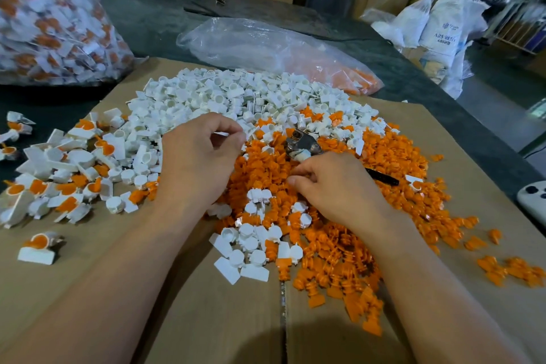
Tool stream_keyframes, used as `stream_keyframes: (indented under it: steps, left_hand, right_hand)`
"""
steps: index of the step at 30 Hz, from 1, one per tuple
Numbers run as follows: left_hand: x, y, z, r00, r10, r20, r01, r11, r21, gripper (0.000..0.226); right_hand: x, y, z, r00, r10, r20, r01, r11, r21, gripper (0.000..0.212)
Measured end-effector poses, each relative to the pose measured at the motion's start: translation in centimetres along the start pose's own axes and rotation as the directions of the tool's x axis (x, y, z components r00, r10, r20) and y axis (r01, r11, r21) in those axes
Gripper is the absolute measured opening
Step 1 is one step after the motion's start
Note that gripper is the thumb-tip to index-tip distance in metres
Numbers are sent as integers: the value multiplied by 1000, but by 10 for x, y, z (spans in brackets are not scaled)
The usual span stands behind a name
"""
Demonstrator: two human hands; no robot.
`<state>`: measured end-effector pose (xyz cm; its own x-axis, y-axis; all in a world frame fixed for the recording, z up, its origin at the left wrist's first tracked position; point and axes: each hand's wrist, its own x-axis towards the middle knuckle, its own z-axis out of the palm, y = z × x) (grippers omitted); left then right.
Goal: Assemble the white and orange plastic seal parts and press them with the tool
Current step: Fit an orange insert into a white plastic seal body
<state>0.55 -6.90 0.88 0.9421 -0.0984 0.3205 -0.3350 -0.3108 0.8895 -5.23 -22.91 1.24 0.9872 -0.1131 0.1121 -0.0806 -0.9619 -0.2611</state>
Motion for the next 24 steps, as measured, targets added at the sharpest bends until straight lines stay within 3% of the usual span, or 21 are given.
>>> stream_keyframes:
  steps: [5,11,17,24]
  left_hand:
    - [3,-4,-2,996,-77,46,79,995,-60,24]
    - [3,-4,-3,994,-89,60,95,989,-110,34]
    - [3,-5,-1,995,-61,81,71,989,-132,34]
    - [2,-5,0,996,-48,77,54,995,-78,35]
  right_hand:
    - [1,-4,5,1000,-9,23,9,1000,-27,28]
    - [1,-4,5,1000,5,12,-5,999,49,10]
    - [1,-2,5,997,-9,-74,15,997,81,16]
    - [-1,-1,0,995,30,-94,0,953,302,21]
